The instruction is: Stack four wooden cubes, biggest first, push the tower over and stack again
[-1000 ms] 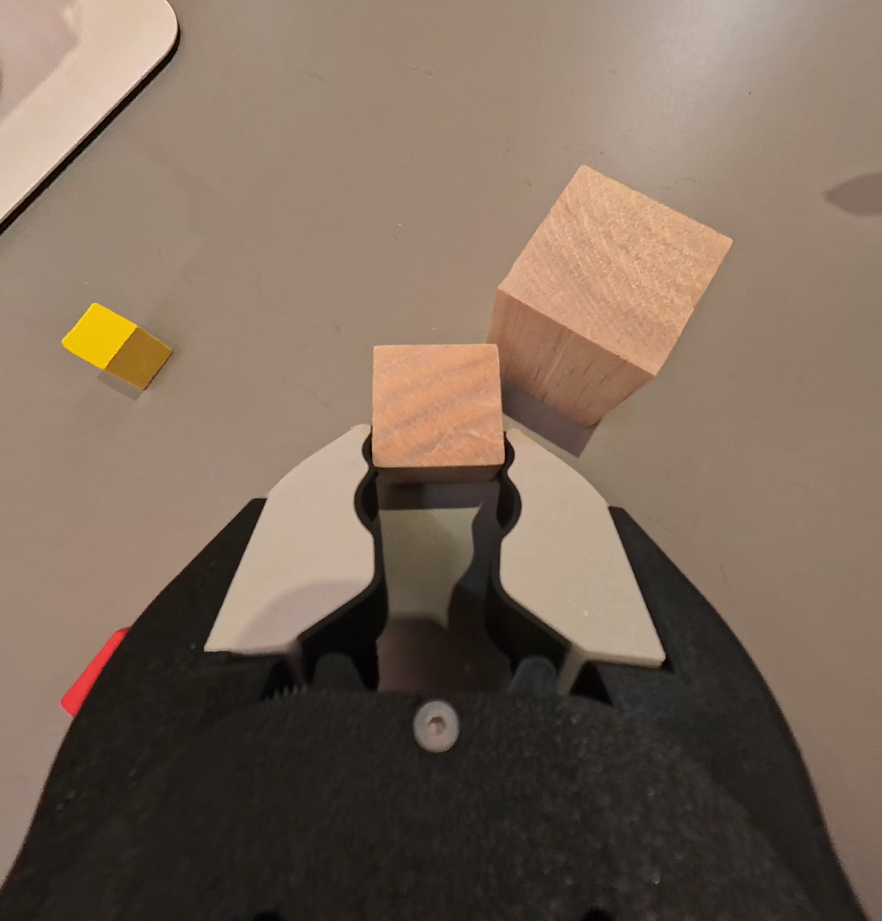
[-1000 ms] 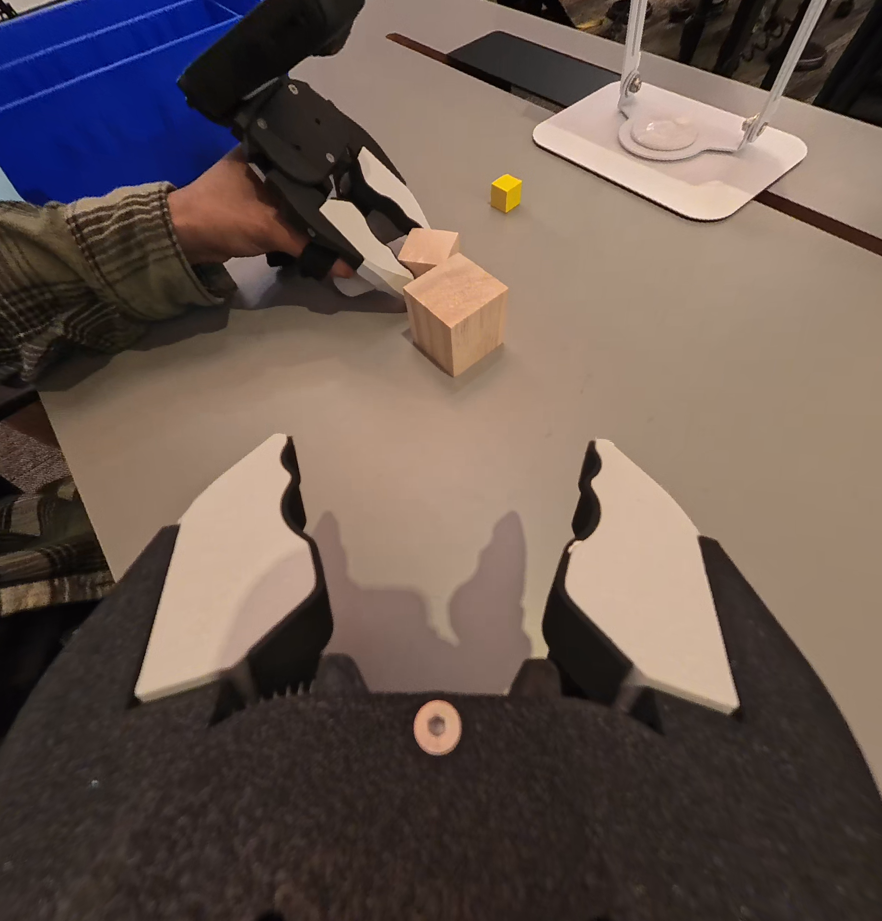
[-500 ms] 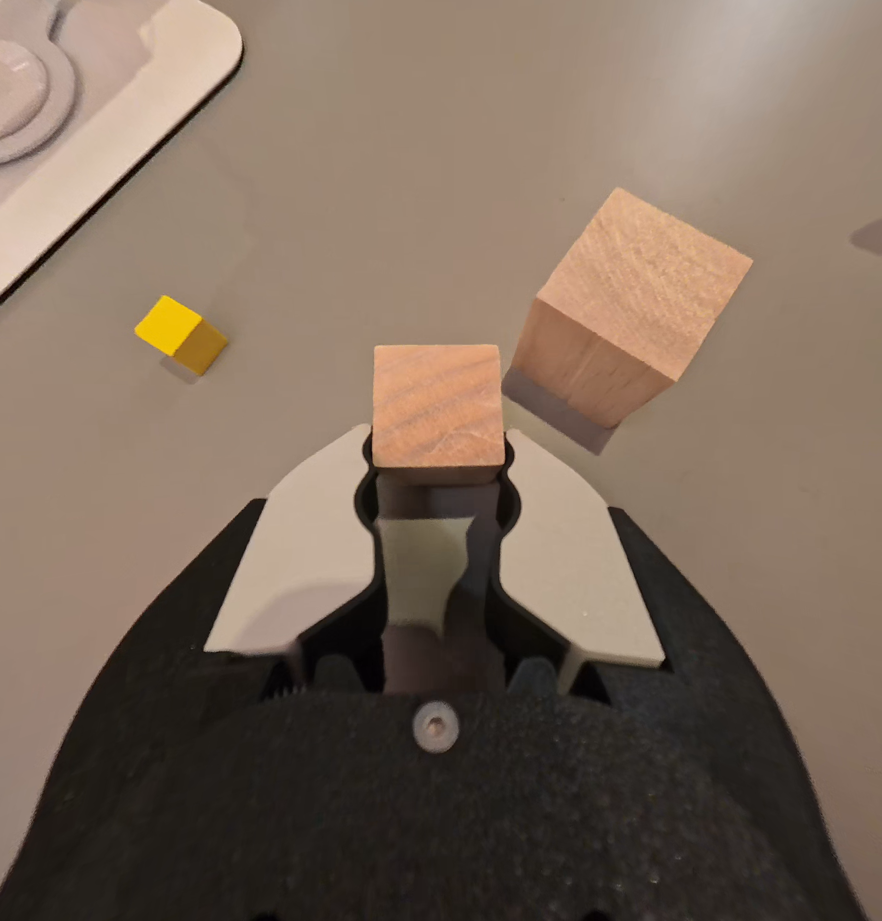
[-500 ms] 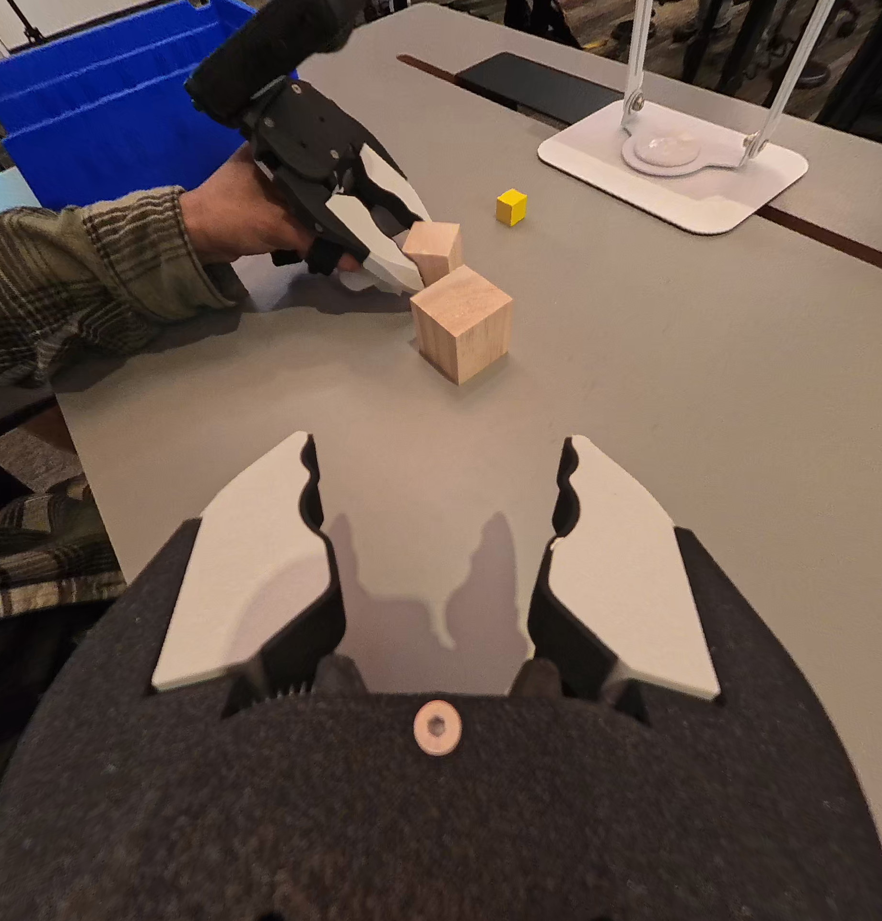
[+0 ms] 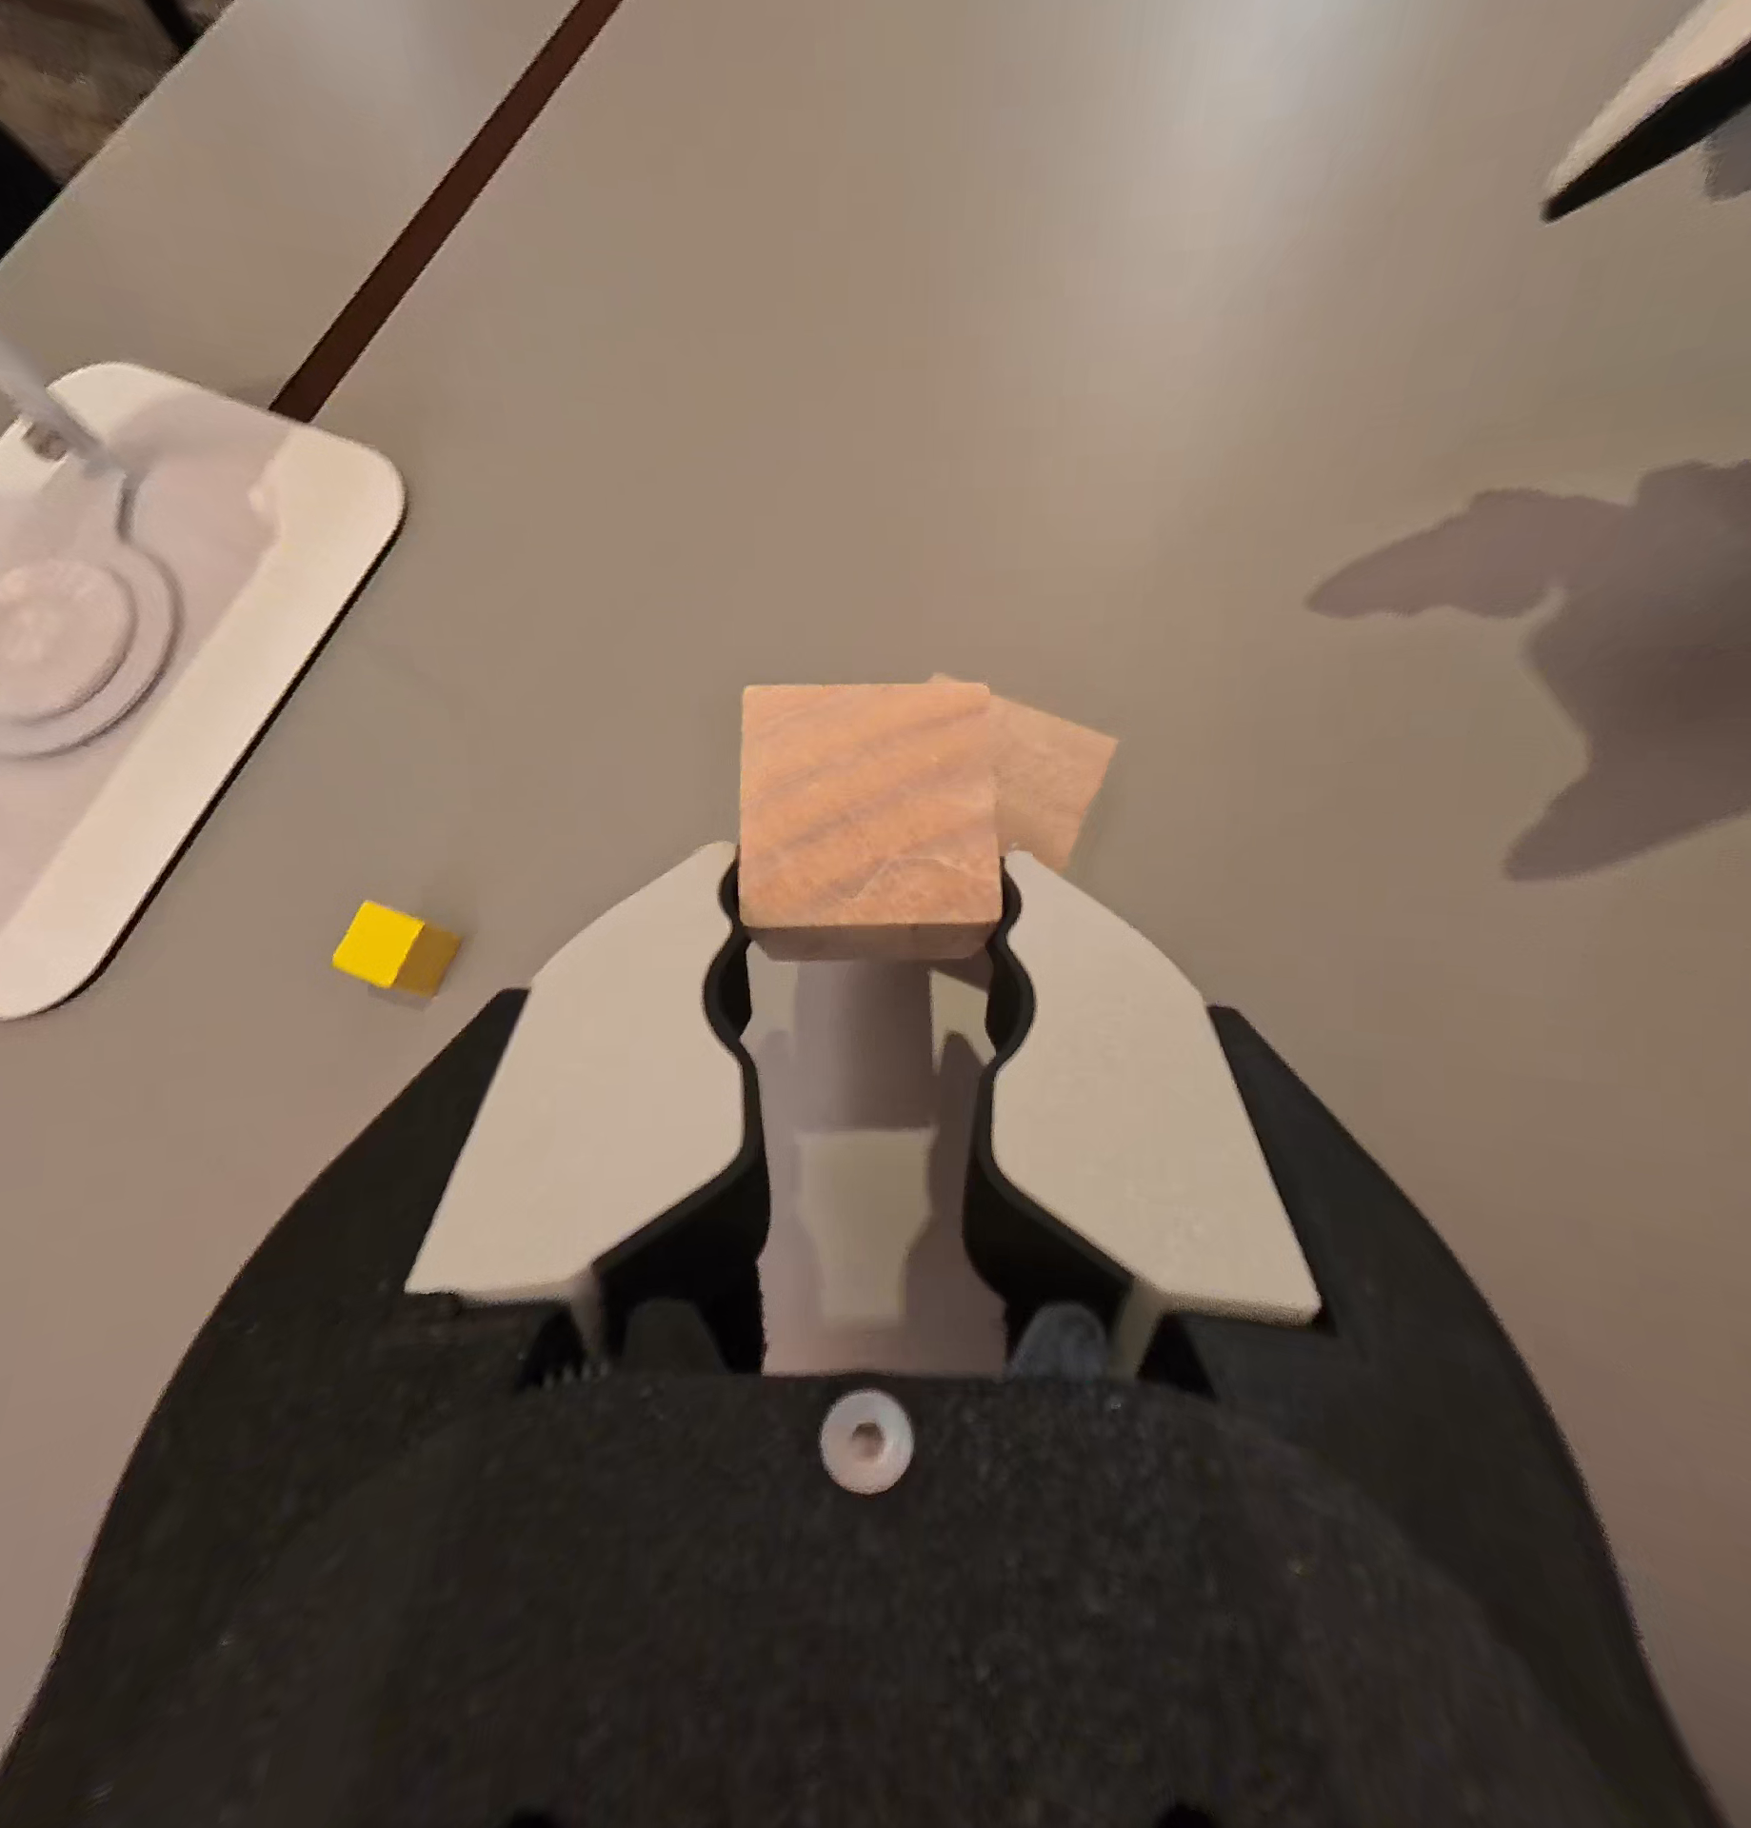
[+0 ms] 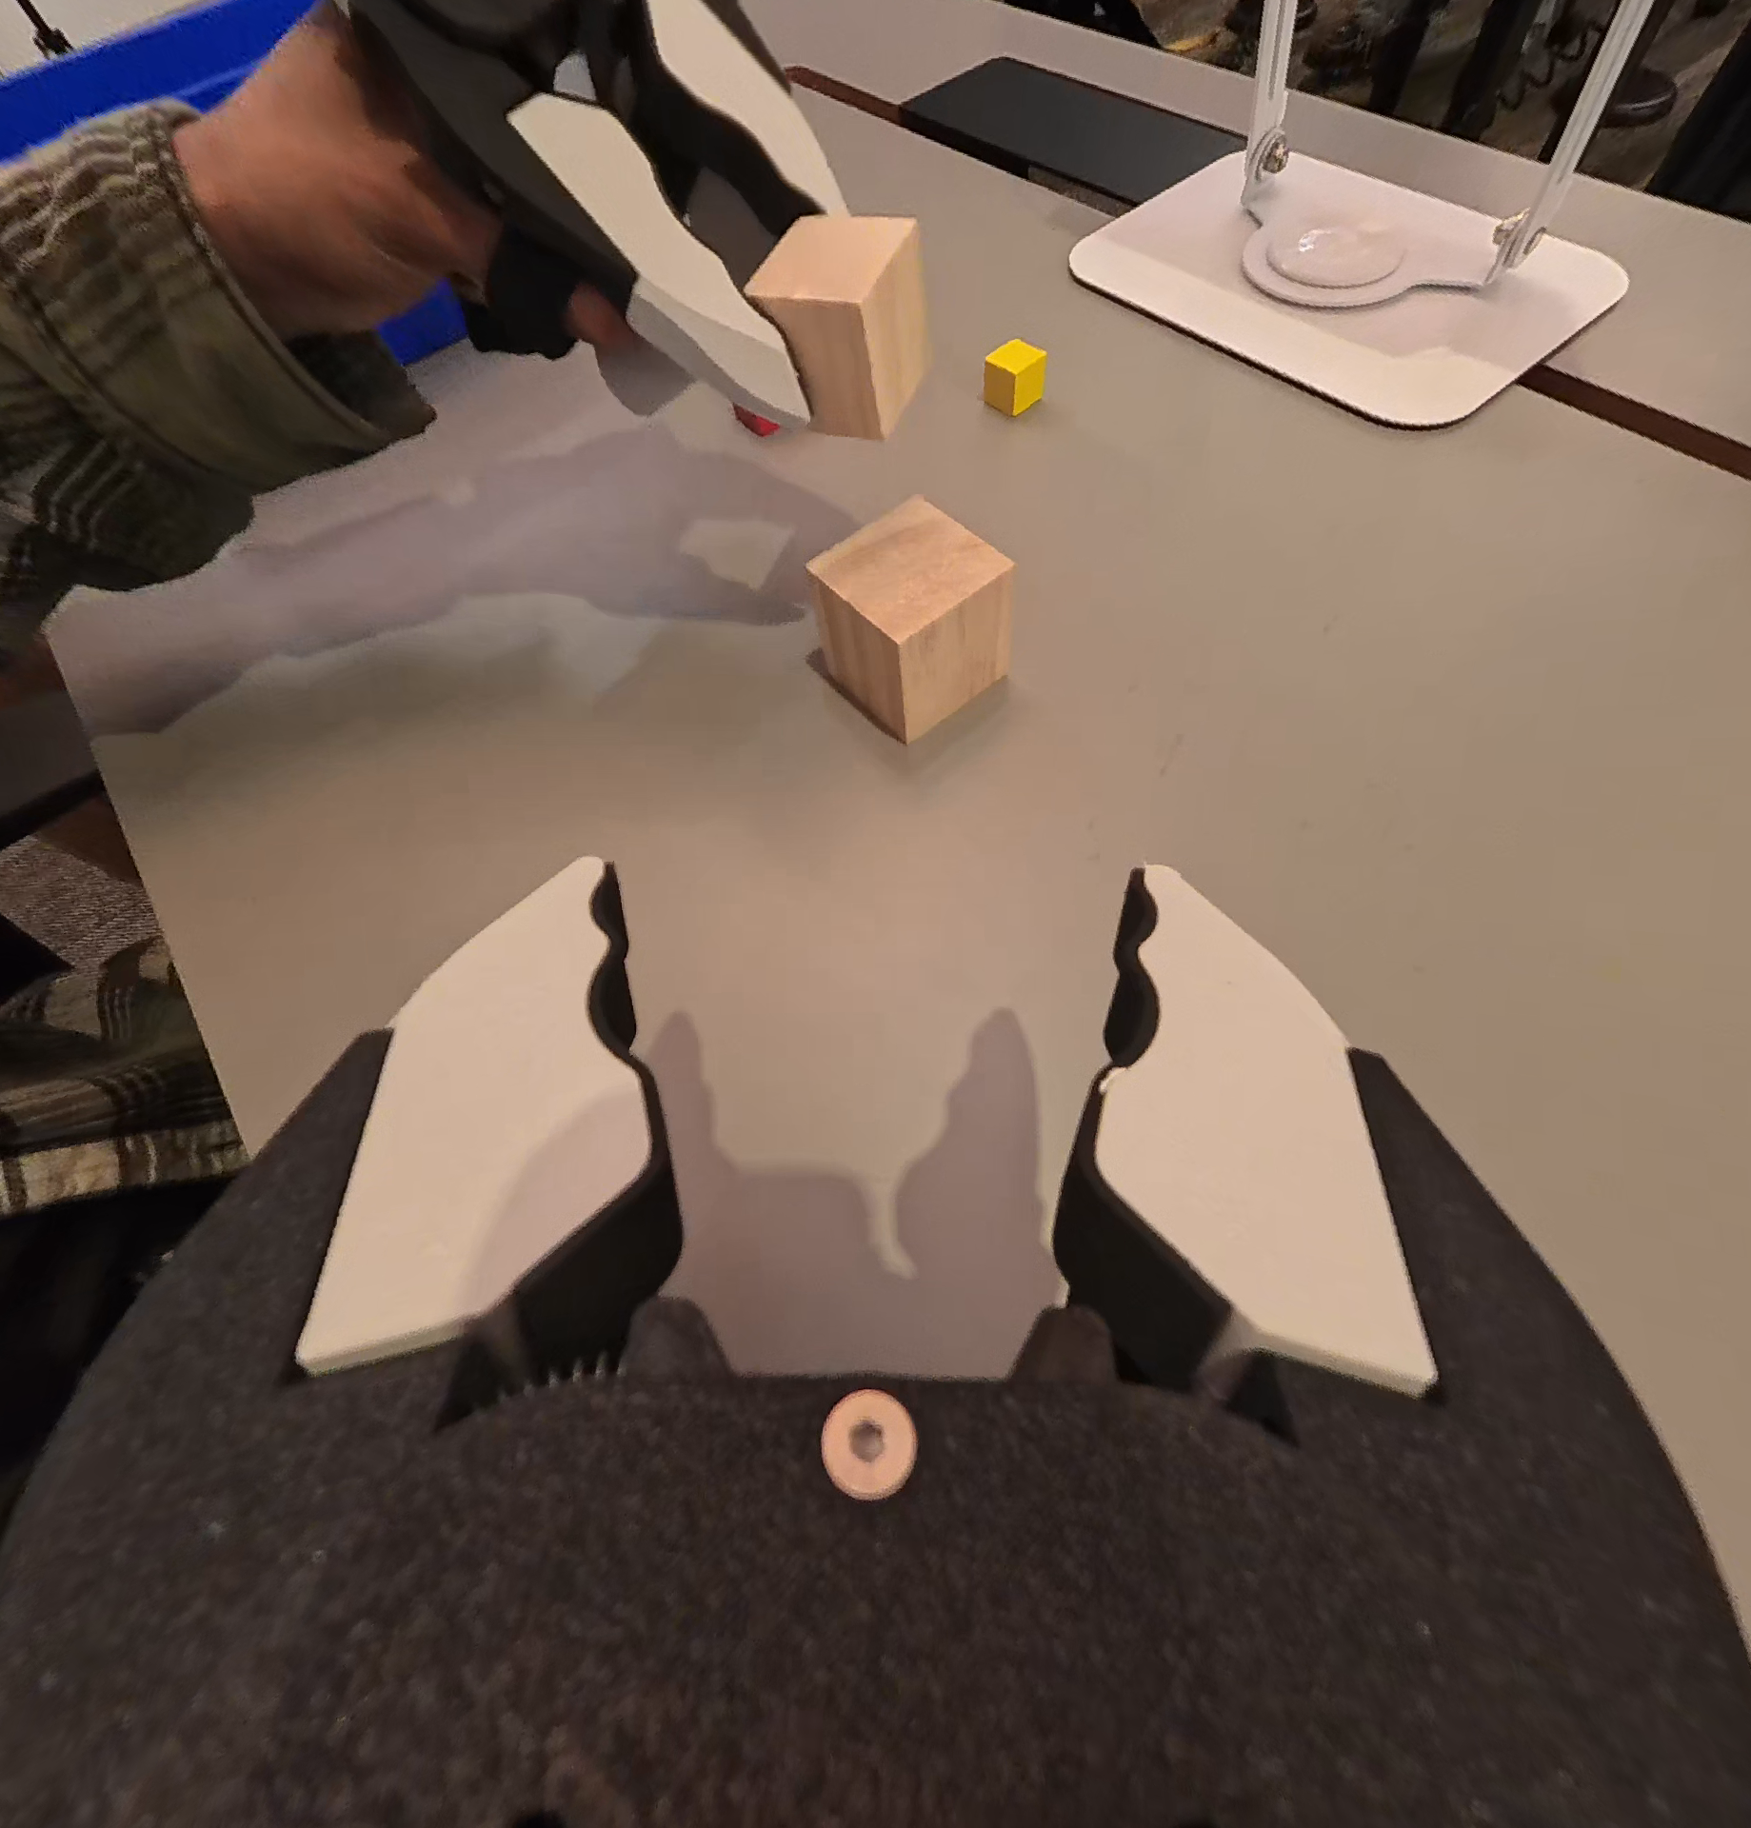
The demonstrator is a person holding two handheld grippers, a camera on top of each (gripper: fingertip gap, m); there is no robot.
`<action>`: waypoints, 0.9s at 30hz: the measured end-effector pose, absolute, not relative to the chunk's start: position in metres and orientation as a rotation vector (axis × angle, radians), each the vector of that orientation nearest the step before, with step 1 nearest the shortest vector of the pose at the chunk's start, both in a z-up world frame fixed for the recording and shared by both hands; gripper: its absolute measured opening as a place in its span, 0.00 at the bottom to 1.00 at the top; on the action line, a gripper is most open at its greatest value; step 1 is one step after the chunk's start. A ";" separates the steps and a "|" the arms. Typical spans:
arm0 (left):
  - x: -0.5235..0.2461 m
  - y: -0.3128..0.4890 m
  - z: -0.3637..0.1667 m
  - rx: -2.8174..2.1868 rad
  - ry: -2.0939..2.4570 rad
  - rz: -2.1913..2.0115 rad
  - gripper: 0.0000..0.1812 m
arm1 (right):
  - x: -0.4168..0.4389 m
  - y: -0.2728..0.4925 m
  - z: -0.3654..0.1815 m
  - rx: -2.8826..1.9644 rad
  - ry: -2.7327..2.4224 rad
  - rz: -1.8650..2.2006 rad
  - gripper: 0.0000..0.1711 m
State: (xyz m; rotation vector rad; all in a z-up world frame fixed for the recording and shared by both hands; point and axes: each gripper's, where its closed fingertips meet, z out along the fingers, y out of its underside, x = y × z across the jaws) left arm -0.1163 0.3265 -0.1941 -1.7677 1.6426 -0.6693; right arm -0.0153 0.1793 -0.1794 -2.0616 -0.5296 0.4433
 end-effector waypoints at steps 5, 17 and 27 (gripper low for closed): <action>-0.103 0.304 -0.195 -1.731 1.772 -0.732 0.25 | -0.016 0.178 -0.179 -2.058 -0.532 0.453 0.56; -0.088 0.292 -0.204 -1.591 1.973 -0.866 0.25 | -0.014 0.177 -0.176 -2.047 -0.538 0.447 0.56; -0.087 0.300 -0.219 -1.559 2.010 -0.909 0.25 | -0.014 0.178 -0.176 -2.044 -0.543 0.443 0.55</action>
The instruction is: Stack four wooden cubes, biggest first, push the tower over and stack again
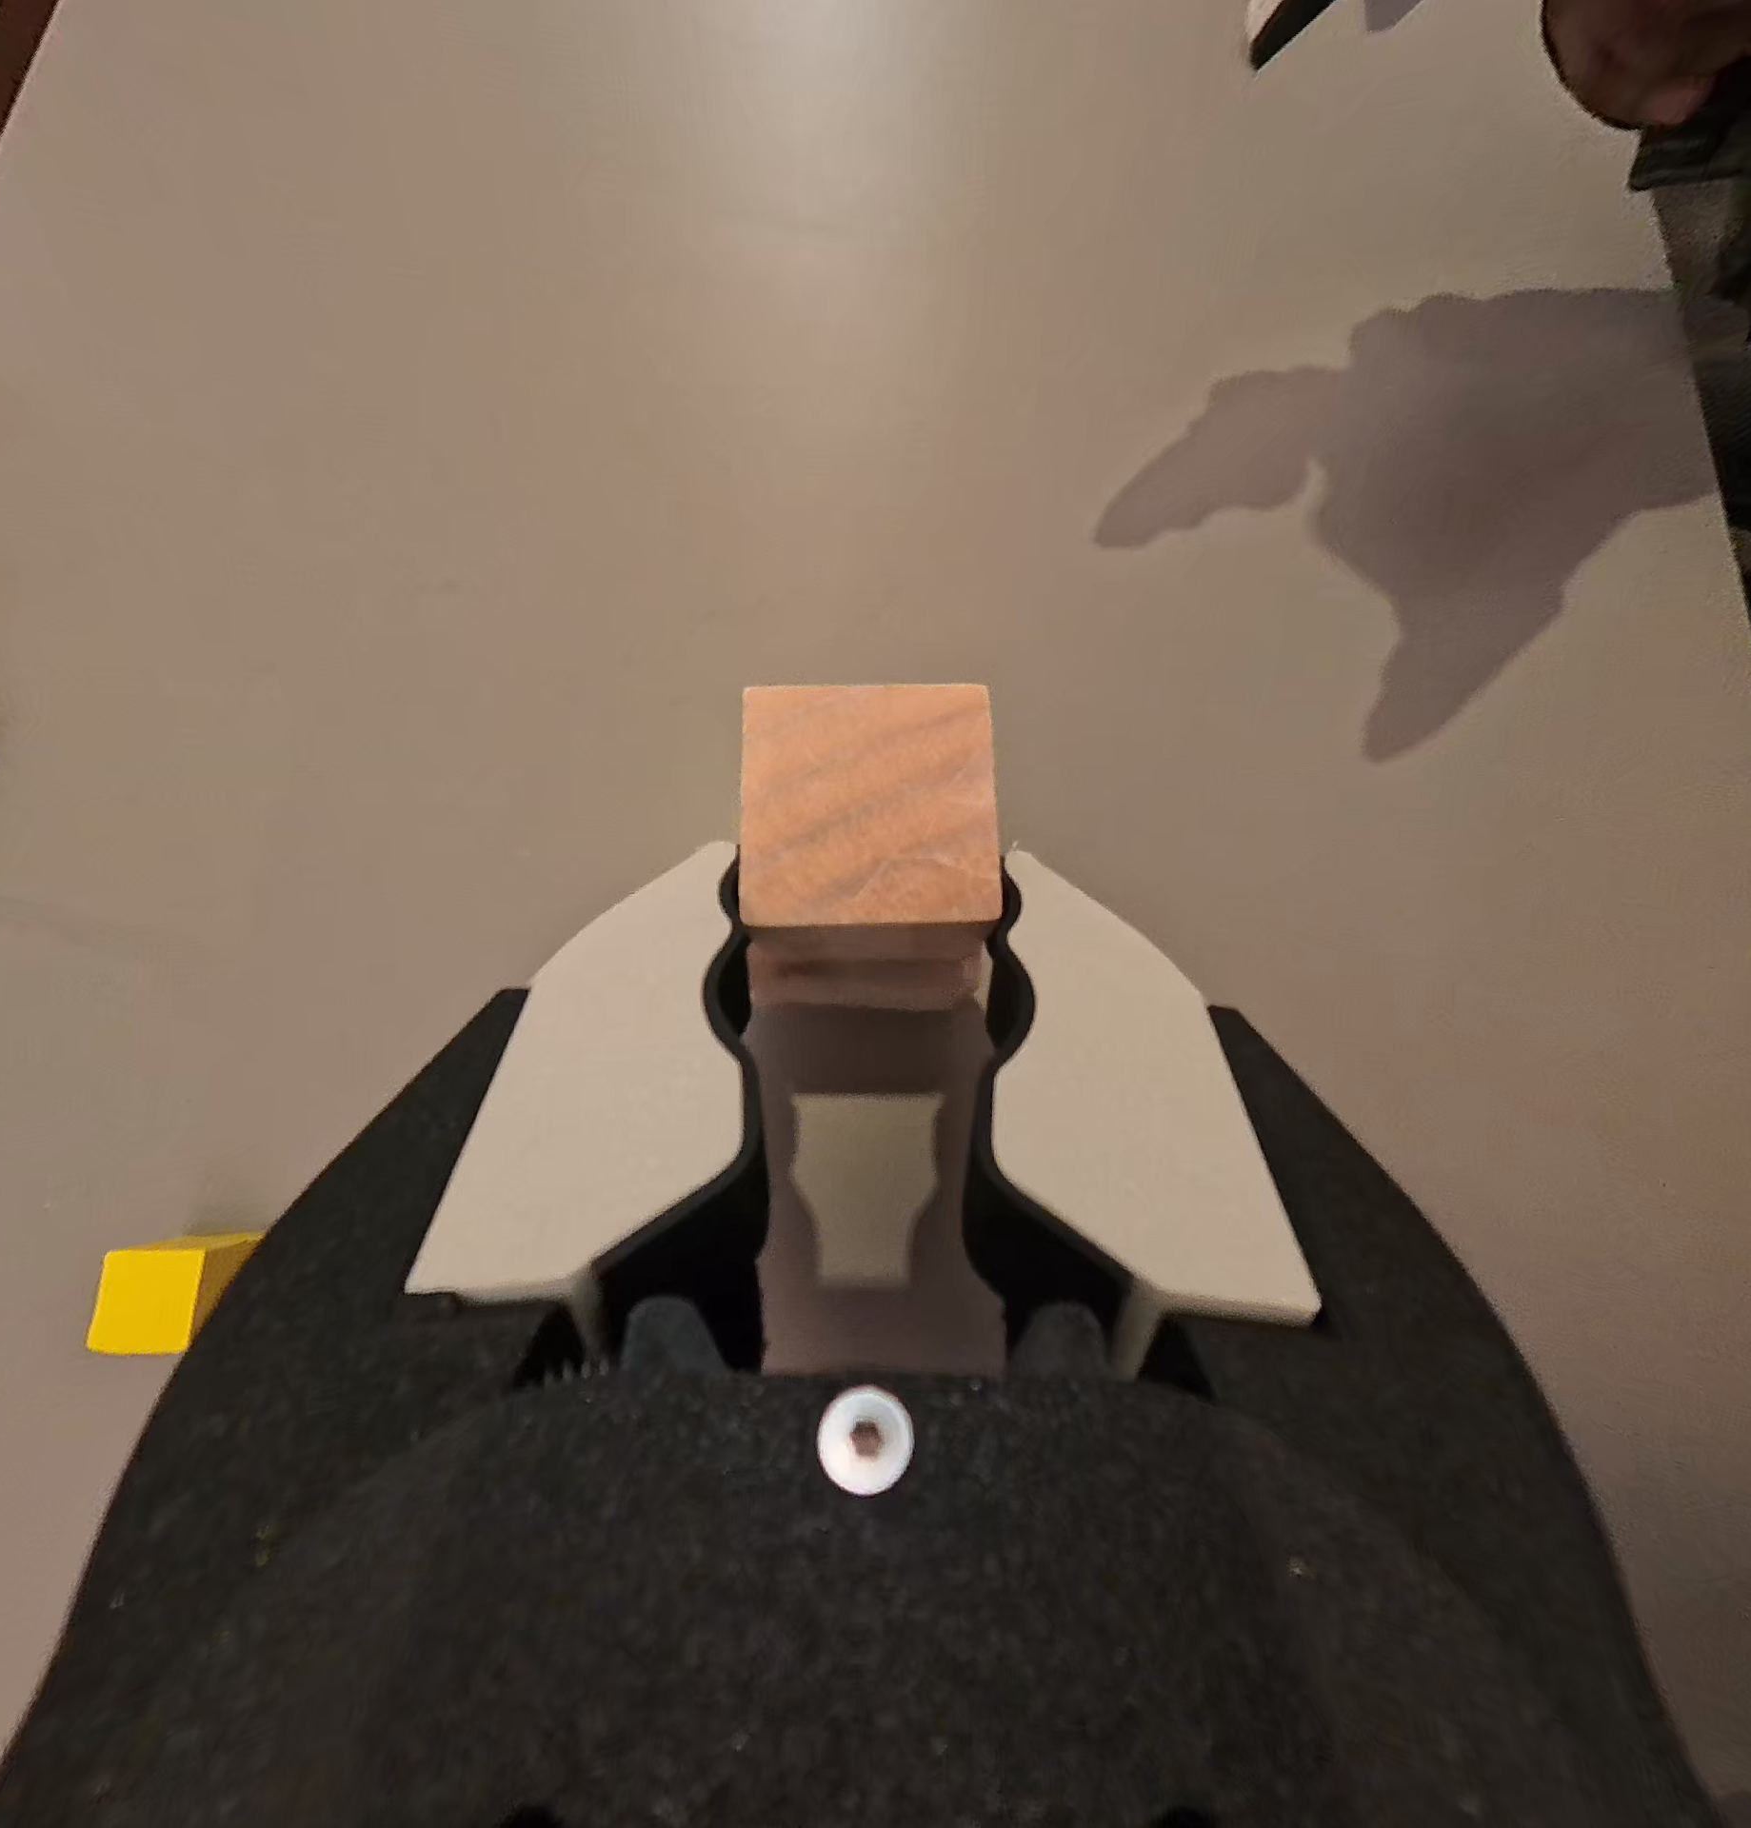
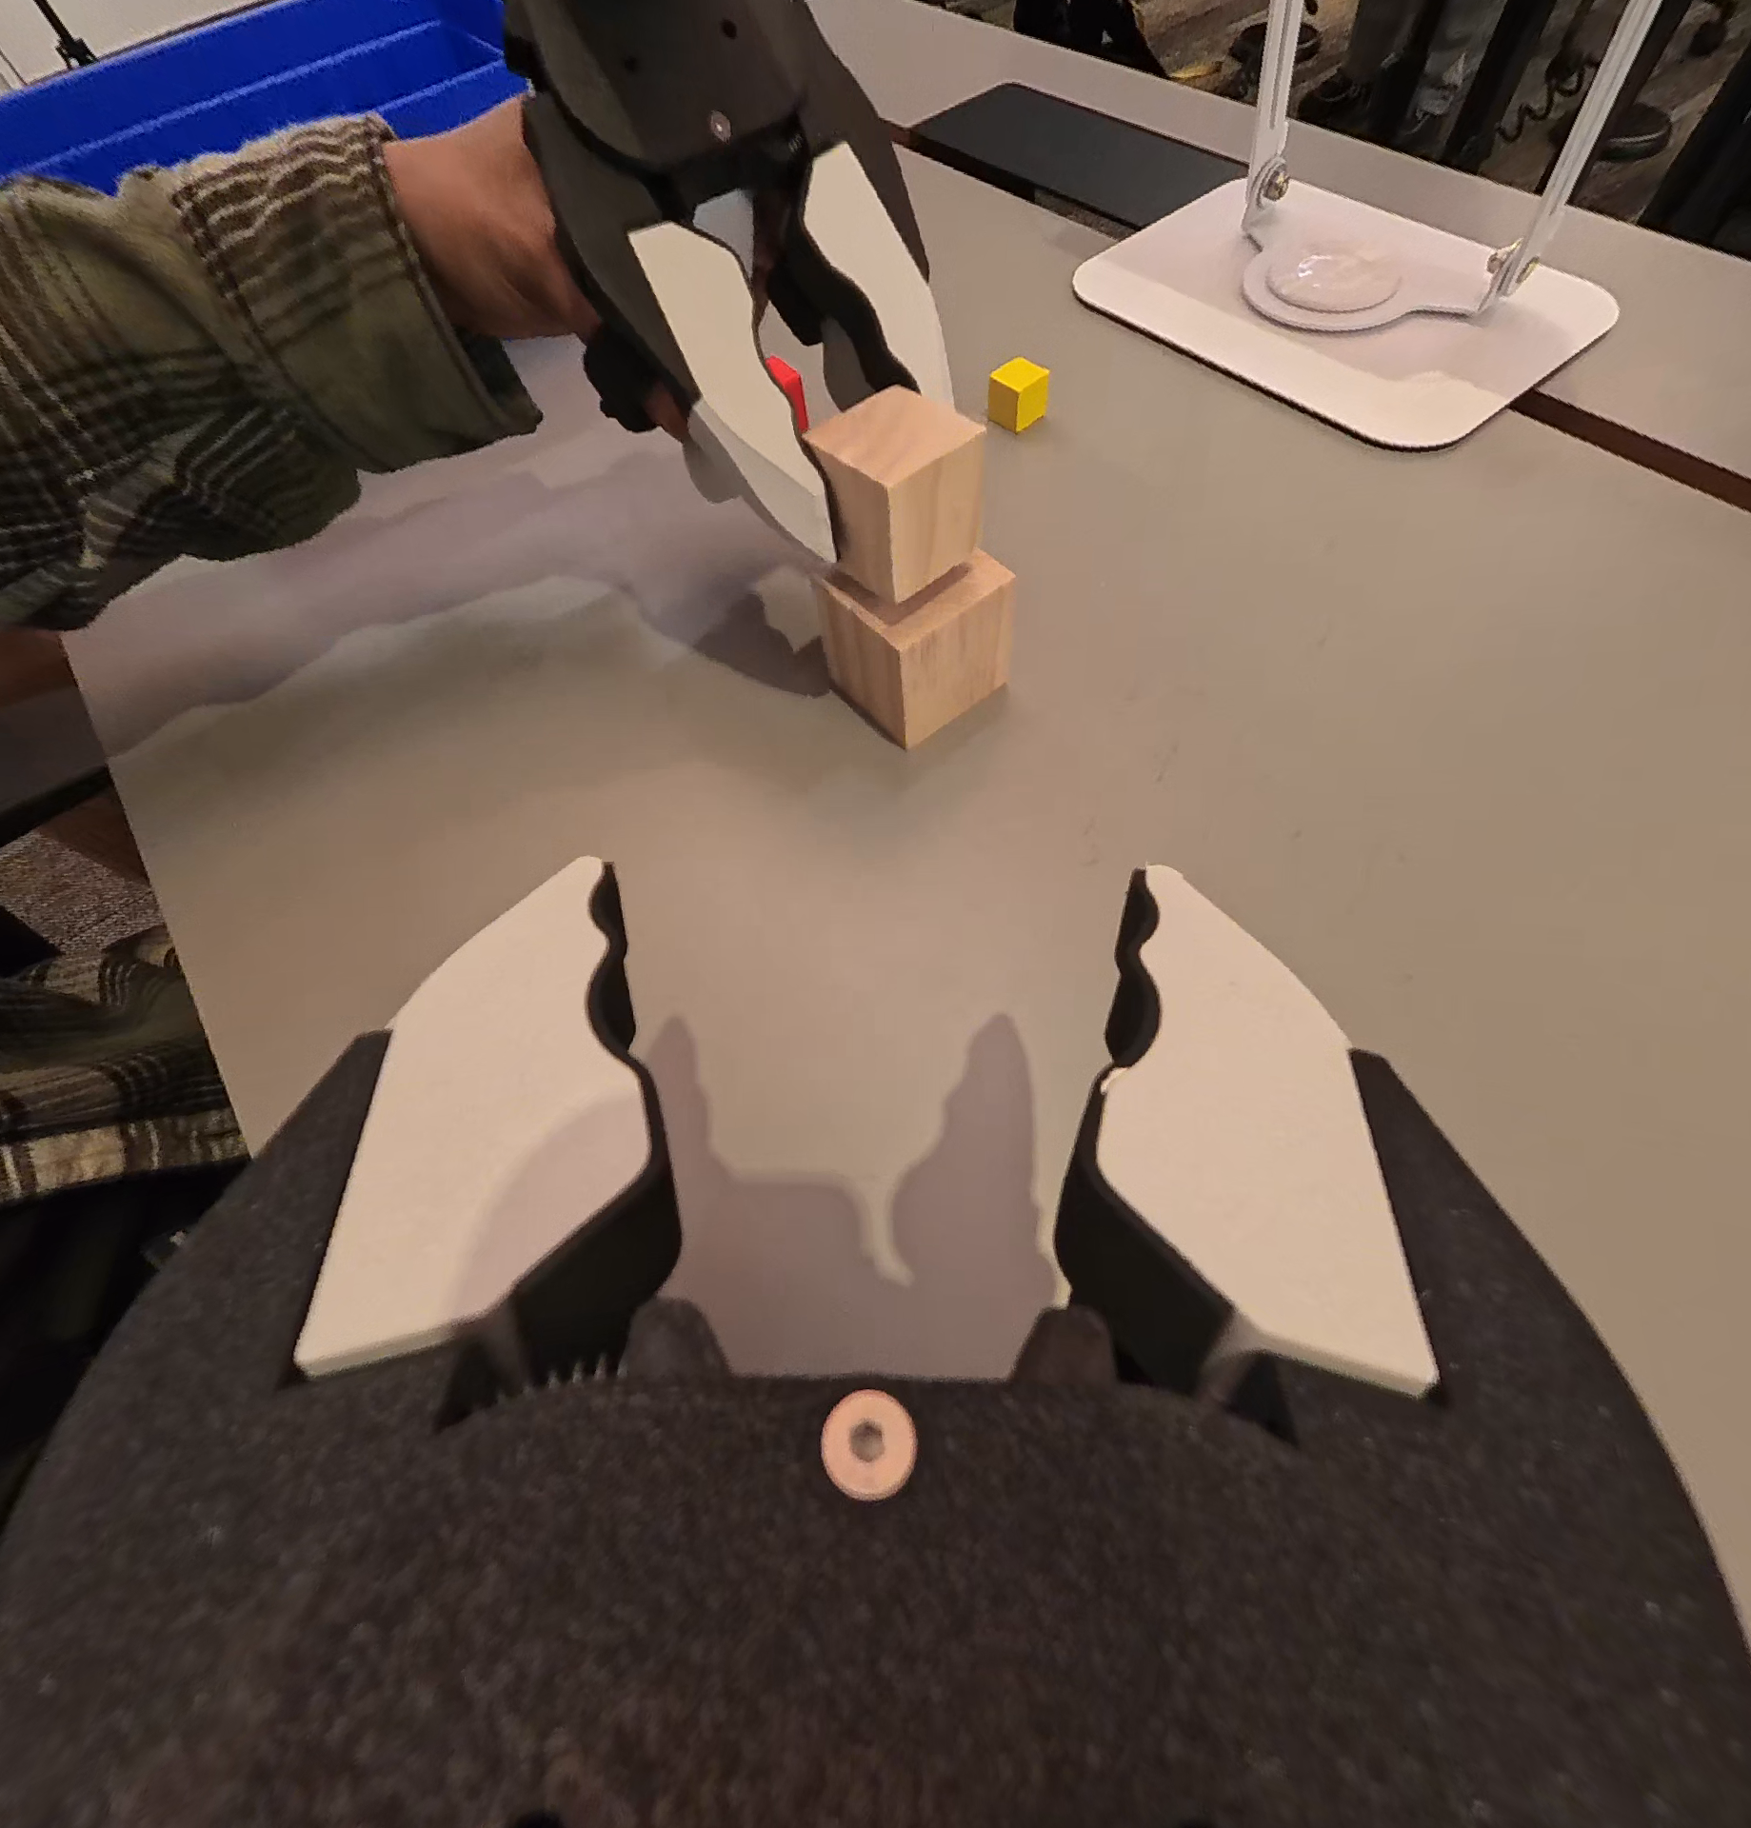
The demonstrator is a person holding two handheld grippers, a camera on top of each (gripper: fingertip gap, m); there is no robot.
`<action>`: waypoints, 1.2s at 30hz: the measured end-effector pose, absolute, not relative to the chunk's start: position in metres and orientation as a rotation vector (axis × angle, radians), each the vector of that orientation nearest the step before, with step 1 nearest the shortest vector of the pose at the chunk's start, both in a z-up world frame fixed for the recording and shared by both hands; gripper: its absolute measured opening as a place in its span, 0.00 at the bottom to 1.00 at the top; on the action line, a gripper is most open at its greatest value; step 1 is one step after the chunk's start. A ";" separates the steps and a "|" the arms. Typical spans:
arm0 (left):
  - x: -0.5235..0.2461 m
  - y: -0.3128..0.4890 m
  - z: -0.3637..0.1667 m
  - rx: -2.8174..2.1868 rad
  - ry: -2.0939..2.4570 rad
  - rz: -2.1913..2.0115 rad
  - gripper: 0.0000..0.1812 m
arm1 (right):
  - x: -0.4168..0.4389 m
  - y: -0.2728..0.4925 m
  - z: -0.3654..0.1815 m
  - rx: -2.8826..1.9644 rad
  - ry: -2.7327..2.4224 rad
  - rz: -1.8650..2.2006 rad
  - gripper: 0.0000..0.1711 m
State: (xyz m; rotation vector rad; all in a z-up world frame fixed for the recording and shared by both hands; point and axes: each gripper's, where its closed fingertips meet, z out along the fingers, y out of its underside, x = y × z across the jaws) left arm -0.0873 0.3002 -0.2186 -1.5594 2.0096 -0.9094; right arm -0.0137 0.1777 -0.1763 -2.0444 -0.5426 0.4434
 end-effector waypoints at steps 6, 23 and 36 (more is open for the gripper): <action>-0.087 0.300 -0.224 -1.552 2.014 -0.931 0.25 | -0.014 0.179 -0.179 -2.053 -0.542 0.446 0.55; -0.084 0.297 -0.224 -1.498 2.051 -0.930 0.25 | -0.013 0.181 -0.184 -2.065 -0.541 0.450 0.55; -0.084 0.296 -0.225 -1.489 2.061 -0.933 0.25 | -0.013 0.180 -0.182 -2.061 -0.540 0.450 0.55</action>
